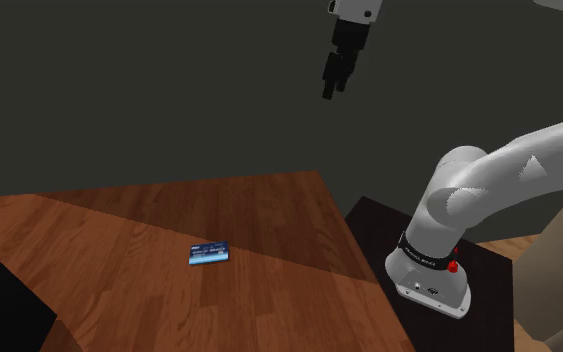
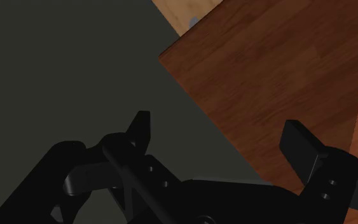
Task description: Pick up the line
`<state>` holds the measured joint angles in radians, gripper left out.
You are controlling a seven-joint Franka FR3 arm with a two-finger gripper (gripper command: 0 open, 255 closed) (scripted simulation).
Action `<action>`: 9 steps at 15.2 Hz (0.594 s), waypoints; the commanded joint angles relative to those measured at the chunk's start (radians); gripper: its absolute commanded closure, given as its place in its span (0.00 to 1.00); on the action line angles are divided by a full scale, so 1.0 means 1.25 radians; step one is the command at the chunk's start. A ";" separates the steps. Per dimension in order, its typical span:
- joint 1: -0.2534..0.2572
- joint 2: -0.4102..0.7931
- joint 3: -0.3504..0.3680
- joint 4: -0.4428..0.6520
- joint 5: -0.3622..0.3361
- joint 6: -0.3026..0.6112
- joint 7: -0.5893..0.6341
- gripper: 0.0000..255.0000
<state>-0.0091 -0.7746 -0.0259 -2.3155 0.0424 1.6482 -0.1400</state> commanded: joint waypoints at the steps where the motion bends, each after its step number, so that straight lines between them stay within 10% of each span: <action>1: 0.000 0.000 0.000 0.000 0.000 0.000 0.000 0.00; 9: 0.082 0.016 0.061 -0.140 0.075 0.234 -0.023 0.00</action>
<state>0.0796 -0.7590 0.0419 -2.4657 0.1242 1.8965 -0.1618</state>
